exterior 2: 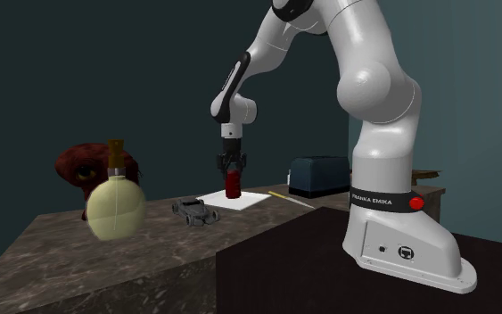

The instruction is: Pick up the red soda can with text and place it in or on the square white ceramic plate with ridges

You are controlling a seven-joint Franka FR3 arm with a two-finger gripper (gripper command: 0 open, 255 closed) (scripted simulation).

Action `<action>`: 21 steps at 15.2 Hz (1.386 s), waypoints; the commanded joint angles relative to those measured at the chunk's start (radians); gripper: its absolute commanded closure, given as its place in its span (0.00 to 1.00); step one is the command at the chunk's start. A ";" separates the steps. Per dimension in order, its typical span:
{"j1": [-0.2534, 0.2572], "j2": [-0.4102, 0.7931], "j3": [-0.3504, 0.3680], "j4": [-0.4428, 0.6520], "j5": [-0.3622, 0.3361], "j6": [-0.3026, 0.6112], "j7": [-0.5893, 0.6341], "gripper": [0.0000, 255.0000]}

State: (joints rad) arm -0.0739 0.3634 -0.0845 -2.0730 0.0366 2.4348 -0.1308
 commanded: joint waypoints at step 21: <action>0.004 -0.087 -0.005 0.020 -0.012 -0.106 0.008 0.00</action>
